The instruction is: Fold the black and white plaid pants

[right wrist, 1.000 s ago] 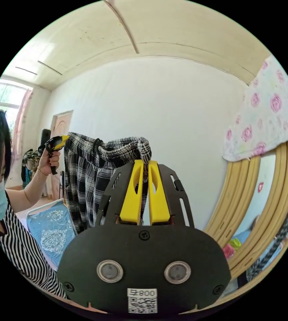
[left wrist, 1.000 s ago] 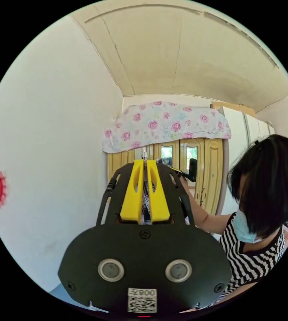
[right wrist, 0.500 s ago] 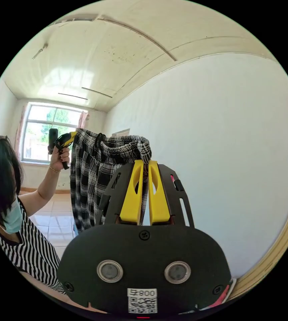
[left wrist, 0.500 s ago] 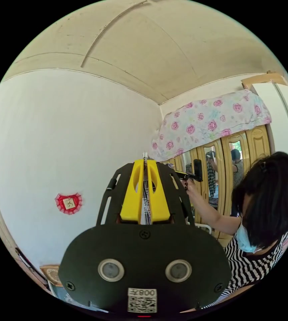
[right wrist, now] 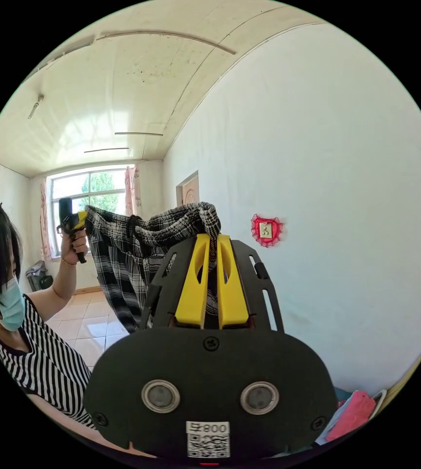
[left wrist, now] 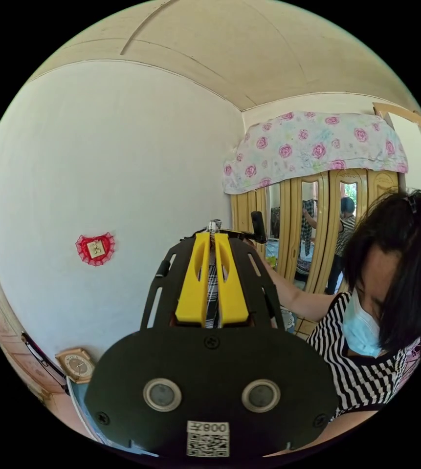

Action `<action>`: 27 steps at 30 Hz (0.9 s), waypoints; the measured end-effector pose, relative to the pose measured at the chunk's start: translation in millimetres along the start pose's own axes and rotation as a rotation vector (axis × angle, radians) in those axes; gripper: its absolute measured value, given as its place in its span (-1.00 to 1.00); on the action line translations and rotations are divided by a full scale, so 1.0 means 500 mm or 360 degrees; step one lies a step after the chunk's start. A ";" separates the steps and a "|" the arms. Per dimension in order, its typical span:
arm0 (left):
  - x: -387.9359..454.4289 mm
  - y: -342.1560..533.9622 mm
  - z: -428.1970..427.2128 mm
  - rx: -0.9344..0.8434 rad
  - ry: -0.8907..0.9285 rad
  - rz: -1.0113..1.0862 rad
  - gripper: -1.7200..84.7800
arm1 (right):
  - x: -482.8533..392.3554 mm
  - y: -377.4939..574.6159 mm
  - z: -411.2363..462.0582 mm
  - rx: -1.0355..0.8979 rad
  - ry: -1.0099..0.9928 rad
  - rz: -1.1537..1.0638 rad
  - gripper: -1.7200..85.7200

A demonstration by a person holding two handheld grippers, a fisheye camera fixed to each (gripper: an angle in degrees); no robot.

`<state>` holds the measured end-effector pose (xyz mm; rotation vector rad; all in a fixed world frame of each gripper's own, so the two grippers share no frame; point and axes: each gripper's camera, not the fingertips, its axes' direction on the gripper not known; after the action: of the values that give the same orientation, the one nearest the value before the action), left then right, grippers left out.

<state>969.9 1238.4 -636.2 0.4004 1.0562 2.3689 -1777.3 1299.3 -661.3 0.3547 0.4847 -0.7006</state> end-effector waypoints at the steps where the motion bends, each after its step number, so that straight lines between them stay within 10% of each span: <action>1: -0.008 -0.010 -0.015 0.0014 0.0040 -0.0005 -0.92 | -0.003 -0.010 0.033 -0.0004 0.0003 -0.0001 -0.91; 27: -0.326 -0.055 -0.122 -0.0084 0.0615 -0.0288 -0.92 | 0.242 0.016 0.611 -0.0099 0.0041 0.0170 -0.91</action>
<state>1085.9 1125.8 -706.3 -0.1762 1.1382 2.3541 -1599.0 1099.6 -470.7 0.3290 0.5072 -0.5766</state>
